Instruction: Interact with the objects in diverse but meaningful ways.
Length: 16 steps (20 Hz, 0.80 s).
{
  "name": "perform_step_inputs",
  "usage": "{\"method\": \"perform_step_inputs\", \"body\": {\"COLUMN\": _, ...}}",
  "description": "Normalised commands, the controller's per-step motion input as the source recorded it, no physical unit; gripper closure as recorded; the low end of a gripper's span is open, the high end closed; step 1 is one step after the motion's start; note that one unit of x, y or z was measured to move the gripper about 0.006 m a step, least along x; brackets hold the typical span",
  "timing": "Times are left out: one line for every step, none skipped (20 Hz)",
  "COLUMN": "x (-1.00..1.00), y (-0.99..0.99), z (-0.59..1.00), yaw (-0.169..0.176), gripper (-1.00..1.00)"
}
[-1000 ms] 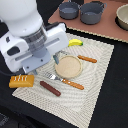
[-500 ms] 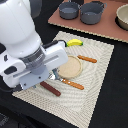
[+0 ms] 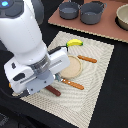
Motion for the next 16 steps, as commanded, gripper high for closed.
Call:
{"method": "perform_step_inputs", "body": {"x": 0.29, "y": -0.23, "z": -0.04, "yaw": 0.056, "gripper": -1.0}}
{"method": "perform_step_inputs", "body": {"x": 0.29, "y": -0.16, "z": -0.03, "yaw": 0.041, "gripper": -1.0}}
{"method": "perform_step_inputs", "body": {"x": 0.28, "y": -0.11, "z": -0.02, "yaw": 0.043, "gripper": -1.0}}
{"method": "perform_step_inputs", "body": {"x": 0.24, "y": -0.09, "z": -0.01, "yaw": 0.044, "gripper": -1.0}}
{"method": "perform_step_inputs", "body": {"x": 0.23, "y": -0.09, "z": 0.0, "yaw": 0.047, "gripper": -1.0}}
{"method": "perform_step_inputs", "body": {"x": 0.25, "y": -0.12, "z": 0.0, "yaw": 0.049, "gripper": -1.0}}
{"method": "perform_step_inputs", "body": {"x": 0.29, "y": -0.1, "z": 0.0, "yaw": 0.045, "gripper": 1.0}}
{"method": "perform_step_inputs", "body": {"x": 0.35, "y": -0.11, "z": 0.0, "yaw": 0.047, "gripper": 1.0}}
{"method": "perform_step_inputs", "body": {"x": 0.35, "y": -0.11, "z": 0.02, "yaw": 0.047, "gripper": 1.0}}
{"method": "perform_step_inputs", "body": {"x": 0.43, "y": -0.1, "z": 0.05, "yaw": 0.038, "gripper": 1.0}}
{"method": "perform_step_inputs", "body": {"x": 0.44, "y": -0.09, "z": 0.09, "yaw": 0.029, "gripper": 1.0}}
{"method": "perform_step_inputs", "body": {"x": 0.49, "y": -0.11, "z": 0.09, "yaw": 0.033, "gripper": 1.0}}
{"method": "perform_step_inputs", "body": {"x": 0.52, "y": -0.09, "z": 0.09, "yaw": 0.03, "gripper": 1.0}}
{"method": "perform_step_inputs", "body": {"x": 0.53, "y": -0.11, "z": 0.08, "yaw": 0.027, "gripper": 1.0}}
{"method": "perform_step_inputs", "body": {"x": 0.52, "y": -0.13, "z": 0.08, "yaw": 0.027, "gripper": 1.0}}
{"method": "perform_step_inputs", "body": {"x": 0.51, "y": -0.13, "z": 0.07, "yaw": 0.026, "gripper": 1.0}}
